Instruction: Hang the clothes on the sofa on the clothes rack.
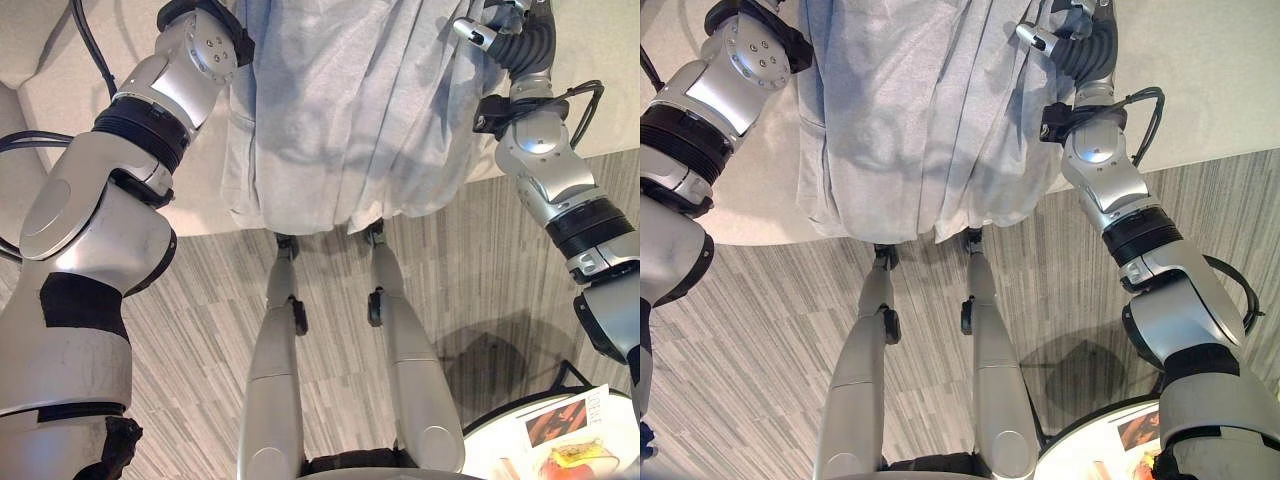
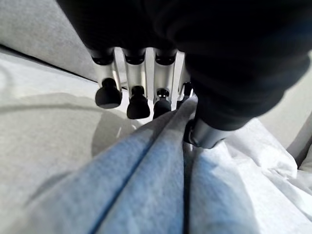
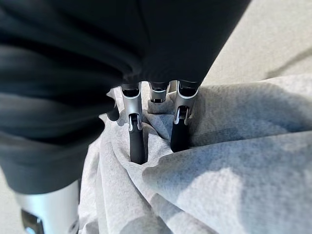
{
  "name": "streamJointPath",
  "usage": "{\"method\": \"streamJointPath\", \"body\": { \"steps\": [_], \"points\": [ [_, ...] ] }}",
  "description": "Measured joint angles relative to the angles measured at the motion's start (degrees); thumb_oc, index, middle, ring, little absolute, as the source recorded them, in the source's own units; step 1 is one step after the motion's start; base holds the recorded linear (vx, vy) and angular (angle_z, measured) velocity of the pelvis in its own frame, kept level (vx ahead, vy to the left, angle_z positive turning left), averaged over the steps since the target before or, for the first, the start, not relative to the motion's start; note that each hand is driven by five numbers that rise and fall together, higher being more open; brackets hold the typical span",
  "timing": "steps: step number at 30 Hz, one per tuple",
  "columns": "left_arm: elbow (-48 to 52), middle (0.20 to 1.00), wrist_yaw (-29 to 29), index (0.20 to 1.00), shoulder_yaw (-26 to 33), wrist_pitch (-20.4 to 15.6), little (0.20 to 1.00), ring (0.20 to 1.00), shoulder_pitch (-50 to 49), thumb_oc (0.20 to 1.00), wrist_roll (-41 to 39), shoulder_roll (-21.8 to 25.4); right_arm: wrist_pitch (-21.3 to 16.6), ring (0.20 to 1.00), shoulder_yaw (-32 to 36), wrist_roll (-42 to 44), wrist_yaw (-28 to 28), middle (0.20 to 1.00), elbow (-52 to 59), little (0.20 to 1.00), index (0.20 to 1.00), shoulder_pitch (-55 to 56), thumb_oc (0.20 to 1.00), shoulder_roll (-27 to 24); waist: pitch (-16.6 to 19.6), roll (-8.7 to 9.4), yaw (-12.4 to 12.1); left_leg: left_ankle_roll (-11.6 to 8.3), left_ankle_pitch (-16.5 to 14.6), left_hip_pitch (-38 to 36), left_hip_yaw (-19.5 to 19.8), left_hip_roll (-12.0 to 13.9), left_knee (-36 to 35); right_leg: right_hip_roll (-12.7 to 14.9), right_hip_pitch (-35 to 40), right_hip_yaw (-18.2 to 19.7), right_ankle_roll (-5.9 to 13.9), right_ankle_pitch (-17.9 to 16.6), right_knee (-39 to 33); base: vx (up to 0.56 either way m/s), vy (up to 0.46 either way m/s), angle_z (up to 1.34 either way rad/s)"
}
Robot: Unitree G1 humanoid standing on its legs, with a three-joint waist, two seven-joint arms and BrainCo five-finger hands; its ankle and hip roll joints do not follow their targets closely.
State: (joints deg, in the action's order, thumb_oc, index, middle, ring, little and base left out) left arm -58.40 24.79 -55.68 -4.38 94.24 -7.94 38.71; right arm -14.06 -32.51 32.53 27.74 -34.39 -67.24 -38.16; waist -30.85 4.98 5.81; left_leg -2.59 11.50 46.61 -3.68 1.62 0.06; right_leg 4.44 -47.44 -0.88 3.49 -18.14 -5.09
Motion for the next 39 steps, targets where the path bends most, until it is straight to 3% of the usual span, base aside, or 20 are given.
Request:
{"method": "streamJointPath", "body": {
  "steps": [7, 11, 18, 22, 28, 39],
  "points": [
    [0.0, 0.2, 1.0, 0.2, 0.1, 0.5, 0.2, 0.2, -0.3, 0.2, 0.0, 0.0, 0.3, 1.0, 2.2, -2.4, 2.4, 1.0, 5.1, 1.0, 1.0, 3.5, 1.0, 0.0, 0.0, 0.0, 0.2, 0.0, 0.0, 0.0, 0.0, 0.0, -0.1, 0.0, 0.0, 0.0, 0.07, 0.1, 0.0, 0.0, 0.0, 0.0],
    [1.2, 0.2, 3.5, 0.2, 3.3, 0.9, 0.2, 0.2, -2.4, 0.2, 0.1, -1.0, 4.5, 1.0, 5.9, -12.9, 8.1, 1.0, 5.7, 1.0, 1.0, 5.0, 1.0, 0.0, 0.0, 0.0, 0.4, 0.01, 0.0, 0.1, 0.1, 0.0, -0.2, 0.0, 0.0, -0.1, 0.25, 0.3, 0.0, 0.0, 0.008, 0.0],
    [1.7, 0.2, 4.6, 0.2, 4.4, 1.6, 0.2, 0.2, -4.1, 0.2, 0.1, -2.8, 6.3, 1.0, 12.2, -15.6, 9.4, 1.0, 5.1, 1.0, 1.0, 15.4, 1.0, -1.3, 0.0, 0.03, 0.6, 0.06, -0.1, 0.3, 0.8, -0.2, -0.4, 0.2, -0.1, -1.0, 0.34, 0.6, 0.0, 0.0, -0.006, 0.03],
    [1.3, 0.2, 4.6, 0.2, 4.3, 2.0, 0.2, 0.2, -4.1, 0.2, 0.1, -3.4, 6.0, 1.0, 14.0, -12.5, 8.3, 1.0, 4.2, 1.0, 1.0, 21.6, 1.0, -3.1, 0.0, 0.07, 2.3, 0.08, 0.0, 0.6, 1.4, -0.3, -0.6, 0.3, -0.2, -1.4, 0.62, 0.9, 0.0, 0.0, -0.013, 0.04],
    [1.0, 0.2, 4.7, 0.2, 4.1, 2.0, 0.2, 0.2, -2.5, 0.2, 0.2, -3.8, 4.7, 1.0, 15.1, -6.6, 5.1, 1.0, 5.5, 1.0, 1.0, 24.5, 1.0, -5.5, 0.0, 0.07, 2.3, 0.07, 0.0, 1.5, 1.5, -0.1, -0.6, 0.2, -1.1, -1.5, 0.71, 1.0, 0.0, 0.0, 0.0, 0.0],
    [0.4, 0.2, 3.7, 0.2, 3.3, 2.0, 0.2, 0.2, -1.3, 0.2, 0.1, -3.3, 2.2, 1.0, 8.5, 7.0, 1.5, 1.0, 2.2, 1.0, 1.0, 16.6, 1.0, -5.1, 0.0, 0.07, 1.4, 0.09, 0.0, 1.6, 1.6, -0.2, -0.7, 0.3, -1.1, -1.8, 0.7, 1.0, 0.0, 0.0, 0.0, 0.0]
  ]
}}
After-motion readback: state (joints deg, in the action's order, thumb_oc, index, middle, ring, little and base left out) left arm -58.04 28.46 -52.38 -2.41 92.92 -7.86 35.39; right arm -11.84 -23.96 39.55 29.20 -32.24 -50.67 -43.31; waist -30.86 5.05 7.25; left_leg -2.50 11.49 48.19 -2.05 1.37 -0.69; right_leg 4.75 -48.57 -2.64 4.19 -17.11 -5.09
